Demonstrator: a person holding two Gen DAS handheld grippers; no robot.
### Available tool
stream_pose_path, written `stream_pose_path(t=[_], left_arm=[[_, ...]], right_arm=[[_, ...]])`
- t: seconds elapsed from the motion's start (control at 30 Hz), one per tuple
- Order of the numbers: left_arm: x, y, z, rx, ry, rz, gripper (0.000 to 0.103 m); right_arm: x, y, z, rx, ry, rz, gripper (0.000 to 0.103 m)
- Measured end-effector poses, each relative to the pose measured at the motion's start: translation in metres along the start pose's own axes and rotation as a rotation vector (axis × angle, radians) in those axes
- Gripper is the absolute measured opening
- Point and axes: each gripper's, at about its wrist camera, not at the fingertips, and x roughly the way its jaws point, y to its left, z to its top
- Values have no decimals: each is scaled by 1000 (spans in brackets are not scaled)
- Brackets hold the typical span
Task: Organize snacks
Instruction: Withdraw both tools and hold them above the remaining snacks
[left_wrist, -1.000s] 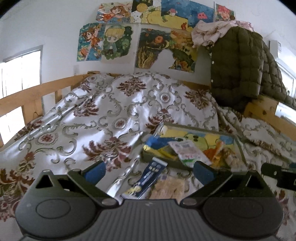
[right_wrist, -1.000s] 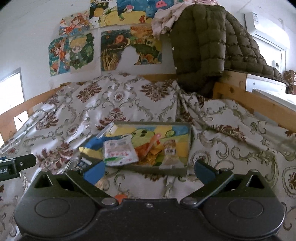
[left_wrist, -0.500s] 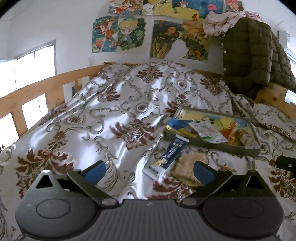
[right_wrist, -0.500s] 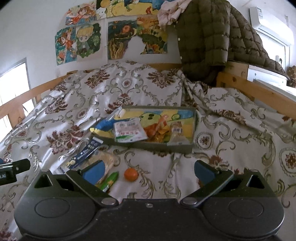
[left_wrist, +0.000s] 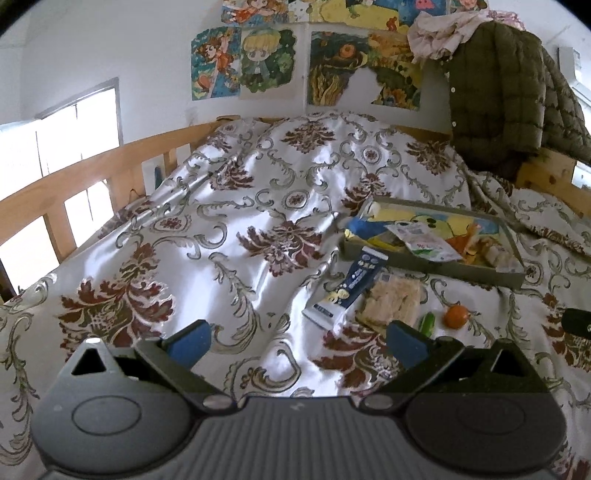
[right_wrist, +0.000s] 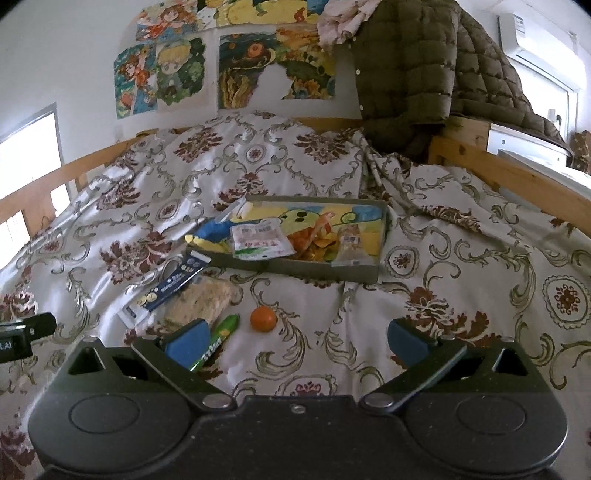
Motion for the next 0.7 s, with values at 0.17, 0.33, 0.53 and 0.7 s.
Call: stream_pose_path(t=[0.17, 0.33, 0.53, 0.7], left_arm=[[2, 7, -3, -4, 48, 22, 103], [2, 12, -5, -9, 73, 33, 103], [3, 13, -10, -6, 95, 30, 103], [5, 8, -12, 25, 103, 42, 103]], right_arm=[[-1, 3, -4, -19, 21, -1, 102], [1, 7, -6, -34, 40, 0, 102], [7, 14, -11, -61, 68, 3, 102], [12, 22, -16, -95, 88, 13, 102]])
